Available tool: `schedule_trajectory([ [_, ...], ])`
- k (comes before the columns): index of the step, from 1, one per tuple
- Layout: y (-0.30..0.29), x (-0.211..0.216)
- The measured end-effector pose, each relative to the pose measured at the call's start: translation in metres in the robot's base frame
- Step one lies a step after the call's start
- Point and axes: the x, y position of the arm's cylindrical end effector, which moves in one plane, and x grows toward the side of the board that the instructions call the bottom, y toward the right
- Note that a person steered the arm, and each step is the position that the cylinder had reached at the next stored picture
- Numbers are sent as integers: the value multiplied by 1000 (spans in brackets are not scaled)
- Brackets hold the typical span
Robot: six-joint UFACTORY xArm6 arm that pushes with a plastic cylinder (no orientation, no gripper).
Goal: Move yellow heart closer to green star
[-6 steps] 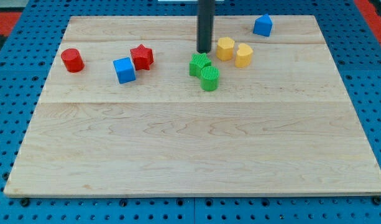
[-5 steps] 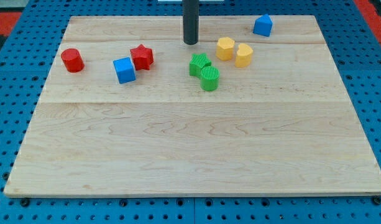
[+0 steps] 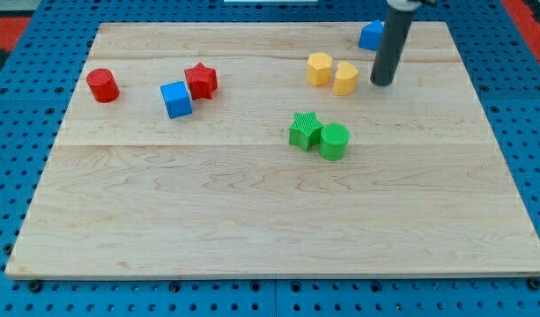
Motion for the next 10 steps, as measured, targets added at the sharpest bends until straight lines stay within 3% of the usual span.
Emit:
schedule_trajectory([
  [1, -36, -2],
  [2, -37, 59],
  [3, -28, 58],
  [4, -36, 28],
  [5, -57, 41],
  [6, -65, 82],
  [9, -65, 84],
  [10, -36, 68],
])
